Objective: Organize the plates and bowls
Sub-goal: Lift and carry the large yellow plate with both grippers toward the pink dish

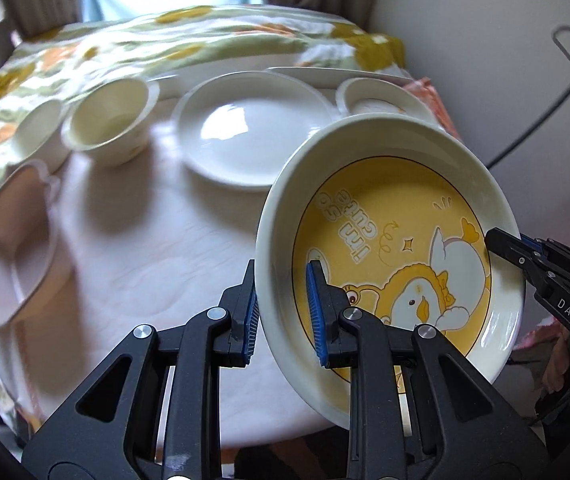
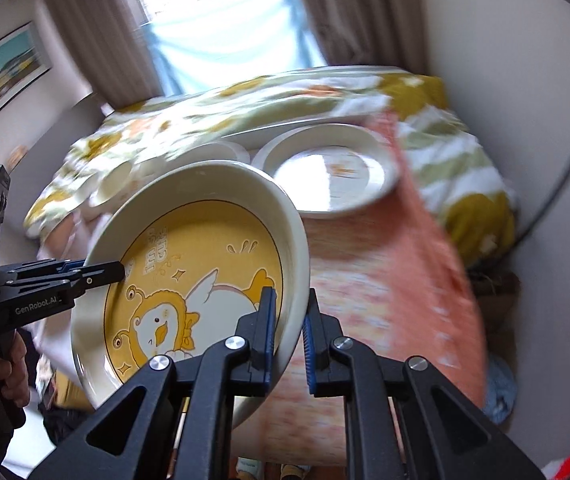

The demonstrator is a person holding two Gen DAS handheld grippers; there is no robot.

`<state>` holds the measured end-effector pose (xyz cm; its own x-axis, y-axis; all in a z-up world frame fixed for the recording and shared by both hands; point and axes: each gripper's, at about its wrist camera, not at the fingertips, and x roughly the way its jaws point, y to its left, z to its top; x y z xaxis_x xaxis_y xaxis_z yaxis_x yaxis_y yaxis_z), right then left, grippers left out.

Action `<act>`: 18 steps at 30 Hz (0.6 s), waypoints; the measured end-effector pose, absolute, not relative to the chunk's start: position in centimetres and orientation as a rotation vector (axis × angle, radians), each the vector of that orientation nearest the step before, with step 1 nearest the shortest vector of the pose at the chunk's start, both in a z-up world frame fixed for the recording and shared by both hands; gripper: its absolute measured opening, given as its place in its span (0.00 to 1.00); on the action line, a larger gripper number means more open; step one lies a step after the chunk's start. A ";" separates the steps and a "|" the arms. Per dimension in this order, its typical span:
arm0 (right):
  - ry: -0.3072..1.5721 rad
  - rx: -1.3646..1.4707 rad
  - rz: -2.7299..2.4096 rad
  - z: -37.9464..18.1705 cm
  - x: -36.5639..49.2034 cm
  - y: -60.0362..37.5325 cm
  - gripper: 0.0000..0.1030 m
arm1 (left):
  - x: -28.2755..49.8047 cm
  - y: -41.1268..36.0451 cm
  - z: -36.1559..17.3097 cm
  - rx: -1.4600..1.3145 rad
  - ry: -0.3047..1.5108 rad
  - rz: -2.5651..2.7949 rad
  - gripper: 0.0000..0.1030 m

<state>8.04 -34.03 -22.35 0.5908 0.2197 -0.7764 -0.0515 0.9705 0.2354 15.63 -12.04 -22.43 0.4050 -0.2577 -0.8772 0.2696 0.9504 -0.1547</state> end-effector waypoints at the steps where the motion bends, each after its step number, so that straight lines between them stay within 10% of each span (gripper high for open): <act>1: 0.935 0.189 0.183 -22.4 8.5 -33.0 0.11 | 15.3 -10.6 -22.4 0.001 1.107 -0.310 0.19; 18: 0.981 0.121 0.329 -28.9 11.3 -17.1 0.11 | 14.4 5.4 -29.6 -0.077 1.144 -0.195 0.19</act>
